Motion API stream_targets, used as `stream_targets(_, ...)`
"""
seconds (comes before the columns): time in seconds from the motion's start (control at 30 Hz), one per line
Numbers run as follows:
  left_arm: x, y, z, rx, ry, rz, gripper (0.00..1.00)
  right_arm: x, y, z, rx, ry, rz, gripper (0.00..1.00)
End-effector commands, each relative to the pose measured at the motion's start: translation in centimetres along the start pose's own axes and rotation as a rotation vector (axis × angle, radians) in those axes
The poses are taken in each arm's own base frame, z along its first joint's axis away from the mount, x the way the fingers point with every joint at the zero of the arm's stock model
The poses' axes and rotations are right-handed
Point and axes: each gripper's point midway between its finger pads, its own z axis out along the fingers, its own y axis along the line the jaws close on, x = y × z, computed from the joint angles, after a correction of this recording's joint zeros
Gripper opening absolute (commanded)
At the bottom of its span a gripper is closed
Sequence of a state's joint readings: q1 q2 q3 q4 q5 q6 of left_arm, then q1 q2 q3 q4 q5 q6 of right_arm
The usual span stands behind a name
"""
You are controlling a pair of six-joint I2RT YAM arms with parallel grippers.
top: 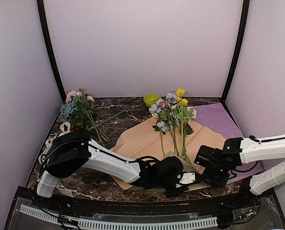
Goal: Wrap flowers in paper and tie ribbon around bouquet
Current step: Press the fold line of the 1/4-folded wrapping paper.
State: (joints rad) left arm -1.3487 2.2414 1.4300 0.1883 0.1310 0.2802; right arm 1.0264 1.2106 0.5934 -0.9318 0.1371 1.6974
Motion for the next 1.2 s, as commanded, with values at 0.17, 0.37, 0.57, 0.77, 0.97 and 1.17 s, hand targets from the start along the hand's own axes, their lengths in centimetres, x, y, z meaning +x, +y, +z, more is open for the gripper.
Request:
stream_targets(0.17,3.6,-0.1,-0.4,0.016,0.119,-0.076,0.12,1.1,1.1,-4.4,-0.104,0.086,0.139,0.29)
stream_targets(0.37,3.5,0.0,-0.4,0.018,0.113,-0.082,0.13,0.9,-1.0,-2.5,-0.118,0.085,0.284,0.54)
stream_targets(0.57,3.3,-0.1,-0.5,0.023,0.107,-0.077,0.12,1.0,-1.4,0.2,-0.126,0.096,0.333,0.65)
stream_targets(0.77,3.4,-0.1,-0.6,0.021,0.111,-0.070,0.13,0.0,-2.2,2.0,-0.113,0.055,0.360,0.52)
stream_targets(0.97,3.3,0.1,-0.6,0.020,0.108,-0.070,0.13,-0.4,-1.6,2.0,-0.164,0.052,0.378,0.39)
stream_targets(1.17,3.4,0.0,-0.6,0.020,0.114,-0.065,0.13,-0.9,-1.7,2.2,-0.181,0.035,0.380,0.39)
